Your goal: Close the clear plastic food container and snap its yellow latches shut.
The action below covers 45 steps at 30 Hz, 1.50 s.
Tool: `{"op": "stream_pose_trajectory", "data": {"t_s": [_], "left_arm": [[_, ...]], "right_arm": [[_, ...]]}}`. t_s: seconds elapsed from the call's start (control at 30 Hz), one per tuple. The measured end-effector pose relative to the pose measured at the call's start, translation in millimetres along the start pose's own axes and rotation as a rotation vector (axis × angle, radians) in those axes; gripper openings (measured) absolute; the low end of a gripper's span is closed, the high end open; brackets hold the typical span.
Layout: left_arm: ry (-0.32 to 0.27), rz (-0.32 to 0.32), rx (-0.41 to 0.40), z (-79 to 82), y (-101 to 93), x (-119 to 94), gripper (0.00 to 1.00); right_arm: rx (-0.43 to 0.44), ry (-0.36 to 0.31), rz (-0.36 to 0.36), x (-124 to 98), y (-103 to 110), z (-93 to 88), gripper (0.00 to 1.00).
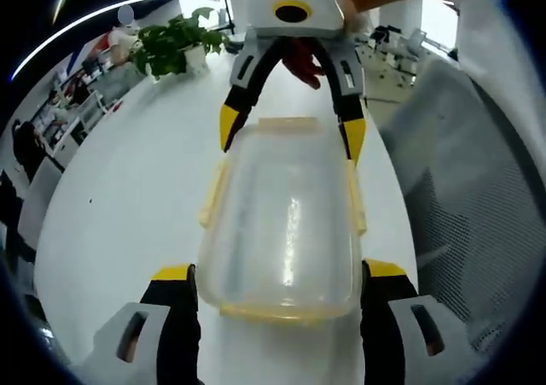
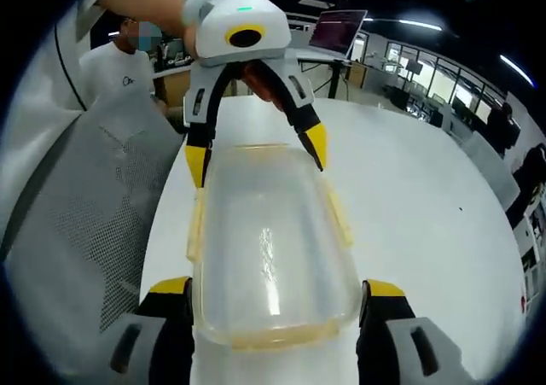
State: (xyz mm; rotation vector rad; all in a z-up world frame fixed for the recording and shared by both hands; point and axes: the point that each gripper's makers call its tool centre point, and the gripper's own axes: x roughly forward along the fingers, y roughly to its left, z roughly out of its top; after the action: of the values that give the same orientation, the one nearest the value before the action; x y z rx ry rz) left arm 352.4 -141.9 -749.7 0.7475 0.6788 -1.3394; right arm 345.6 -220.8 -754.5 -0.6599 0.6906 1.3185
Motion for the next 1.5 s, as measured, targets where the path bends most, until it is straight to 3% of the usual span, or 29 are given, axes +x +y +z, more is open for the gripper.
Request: {"op": "stream_pose_trajectory", "data": {"t_s": [0.3, 0.53, 1.5], "left_arm": [[0.009, -0.005, 0.007, -14.5, 7.1, -10.2, 0.75], [0.003, -0.009, 0.01, -15.3, 15.0, -10.4, 0.76], [0.027, 0.012, -0.002, -19.2, 91.0, -1.6, 0.76]], "right_arm": [[-0.001, 0.017, 0.001, 11.6, -2.2, 14.1, 0.79], [0.0, 0.018, 0.001, 14.1, -10.1, 15.8, 0.79], [-0.02, 0.053, 0.013, 26.9, -86.4, 22.8, 0.8]]}}
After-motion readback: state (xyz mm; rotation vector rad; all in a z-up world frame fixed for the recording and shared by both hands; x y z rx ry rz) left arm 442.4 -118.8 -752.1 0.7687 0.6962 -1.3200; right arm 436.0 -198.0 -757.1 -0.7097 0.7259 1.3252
